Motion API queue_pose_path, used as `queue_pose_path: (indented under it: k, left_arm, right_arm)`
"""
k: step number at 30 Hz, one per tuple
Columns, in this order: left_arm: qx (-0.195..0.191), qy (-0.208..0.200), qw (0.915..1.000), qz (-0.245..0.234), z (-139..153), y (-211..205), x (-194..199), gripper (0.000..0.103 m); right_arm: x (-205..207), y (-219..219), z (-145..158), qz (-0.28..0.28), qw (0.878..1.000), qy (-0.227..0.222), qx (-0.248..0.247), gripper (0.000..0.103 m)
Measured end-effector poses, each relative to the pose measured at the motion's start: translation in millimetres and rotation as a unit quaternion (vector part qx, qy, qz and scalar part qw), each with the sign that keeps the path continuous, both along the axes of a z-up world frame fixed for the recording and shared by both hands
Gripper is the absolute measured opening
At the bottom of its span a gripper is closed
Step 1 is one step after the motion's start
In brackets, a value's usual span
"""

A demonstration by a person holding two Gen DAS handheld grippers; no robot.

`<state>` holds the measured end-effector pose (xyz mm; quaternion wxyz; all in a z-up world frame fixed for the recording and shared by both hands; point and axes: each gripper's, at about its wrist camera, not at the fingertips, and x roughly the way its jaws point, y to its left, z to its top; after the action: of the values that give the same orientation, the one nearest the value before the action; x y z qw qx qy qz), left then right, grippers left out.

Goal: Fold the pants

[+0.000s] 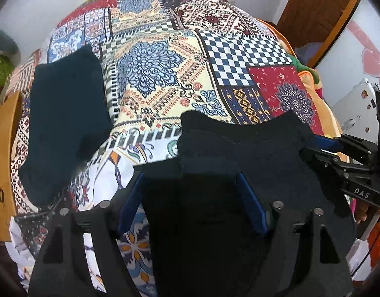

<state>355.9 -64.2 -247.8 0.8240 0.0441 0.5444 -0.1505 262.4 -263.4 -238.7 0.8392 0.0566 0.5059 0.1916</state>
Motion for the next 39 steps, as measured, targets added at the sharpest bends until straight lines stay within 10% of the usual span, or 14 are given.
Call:
queue_pose_path:
  k: [6,17,30,39]
  left_arm:
    - [0.006,-0.044,0.999,-0.005,3,3,-12,0.058]
    - [-0.008,-0.055,0.9973,0.049,19,17,-18,0.059]
    - [-0.043,-0.045,0.9962,0.061,47,48,-66,0.091]
    - [-0.061,0.022,0.9963,0.057,4,46,-65,0.092]
  right_arm:
    - [4,2,2,0.009,1.0,-0.024,-0.004,0.012]
    - [-3,12,17,0.027,0.996,-0.033,-0.08,0.015]
    - [-62,-8,55,0.01,0.997,-0.068,-0.033,0.072]
    - [-63,-10,9,0.002,1.0,-0.009,-0.008,0.072]
